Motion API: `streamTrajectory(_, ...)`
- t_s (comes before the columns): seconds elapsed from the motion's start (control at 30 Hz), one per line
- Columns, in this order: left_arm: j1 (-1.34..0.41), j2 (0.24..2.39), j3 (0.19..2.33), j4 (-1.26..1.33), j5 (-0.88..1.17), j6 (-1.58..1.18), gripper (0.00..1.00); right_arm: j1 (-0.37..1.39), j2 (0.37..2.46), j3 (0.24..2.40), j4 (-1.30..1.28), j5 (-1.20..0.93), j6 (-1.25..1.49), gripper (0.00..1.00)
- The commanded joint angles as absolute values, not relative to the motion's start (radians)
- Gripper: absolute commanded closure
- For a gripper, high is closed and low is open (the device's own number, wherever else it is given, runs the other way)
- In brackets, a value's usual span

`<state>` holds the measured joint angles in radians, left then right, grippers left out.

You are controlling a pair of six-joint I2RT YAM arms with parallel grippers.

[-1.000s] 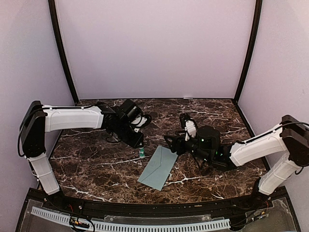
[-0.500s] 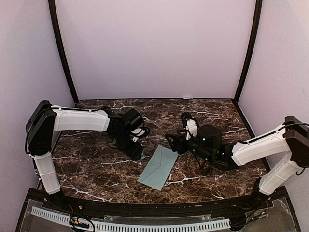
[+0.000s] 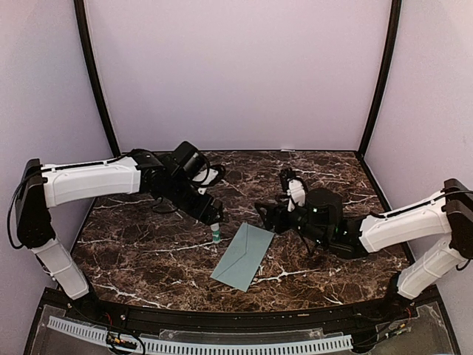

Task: Place the letter into the envelope and seal it
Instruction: Close the solid glue cap on the solid glue, then reset both arms

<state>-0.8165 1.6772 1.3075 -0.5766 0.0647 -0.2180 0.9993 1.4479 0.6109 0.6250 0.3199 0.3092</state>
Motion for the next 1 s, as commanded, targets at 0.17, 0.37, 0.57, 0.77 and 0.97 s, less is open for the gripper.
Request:
streamTrajectory(0.17,-0.712,1.537,1.269,-0.326,0.132,-0.278,0.12,0.899,1.386,0.796,0.314,0.323,0.281,0.07)
streamTrajectory(0.37,-0.483,1.52,1.092,0.06,0.16,-0.344,0.1,0.655,1.42,0.855,0.133,0.225,0.318,0.04)
streamTrajectory(0.57,-0.111,1.487,0.779,0.445,0.207,-0.439,0.04,0.321,1.325,0.725,0.193,0.136,0.302,0.03)
streamTrajectory(0.77,0.137,1.405,0.499,0.743,0.114,-0.428,0.04,0.047,1.103,0.525,0.365,0.064,0.23,0.03)
streamTrajectory(0.97,0.141,1.26,0.271,0.993,-0.053,-0.241,0.04,-0.029,0.951,0.318,0.653,0.058,0.122,0.02)
